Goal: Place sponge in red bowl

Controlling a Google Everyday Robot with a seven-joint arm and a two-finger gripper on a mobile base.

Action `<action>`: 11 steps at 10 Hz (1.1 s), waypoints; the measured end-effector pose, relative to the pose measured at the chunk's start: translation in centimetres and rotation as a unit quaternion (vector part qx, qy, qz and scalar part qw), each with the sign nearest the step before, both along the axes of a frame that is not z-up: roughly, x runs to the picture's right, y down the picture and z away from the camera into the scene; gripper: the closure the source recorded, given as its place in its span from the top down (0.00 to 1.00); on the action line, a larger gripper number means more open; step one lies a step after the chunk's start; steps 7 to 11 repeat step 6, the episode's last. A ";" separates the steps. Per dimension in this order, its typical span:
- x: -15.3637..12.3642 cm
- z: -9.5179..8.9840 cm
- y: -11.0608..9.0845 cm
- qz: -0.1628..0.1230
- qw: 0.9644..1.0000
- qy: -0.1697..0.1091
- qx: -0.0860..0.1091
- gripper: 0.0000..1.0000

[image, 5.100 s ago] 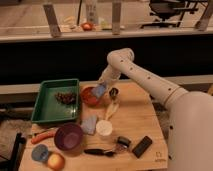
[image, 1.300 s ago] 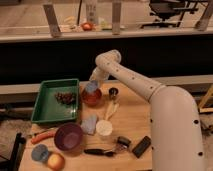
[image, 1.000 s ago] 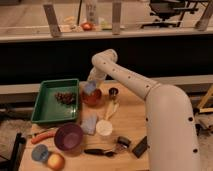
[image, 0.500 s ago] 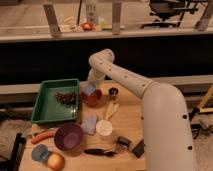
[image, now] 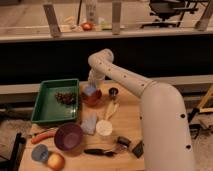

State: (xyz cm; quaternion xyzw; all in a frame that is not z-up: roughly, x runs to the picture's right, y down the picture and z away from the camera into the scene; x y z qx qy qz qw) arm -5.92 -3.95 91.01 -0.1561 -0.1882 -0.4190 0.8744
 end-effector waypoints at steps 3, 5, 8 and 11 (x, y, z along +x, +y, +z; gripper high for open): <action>0.0 0.0 0.3 0.001 1.000 0.003 -0.002 0.67; 0.0 0.0 0.5 0.000 1.000 0.004 -0.004 0.80; -0.1 0.0 0.6 0.000 1.000 0.003 -0.004 0.80; -0.1 0.0 0.6 0.000 1.000 0.003 -0.004 0.80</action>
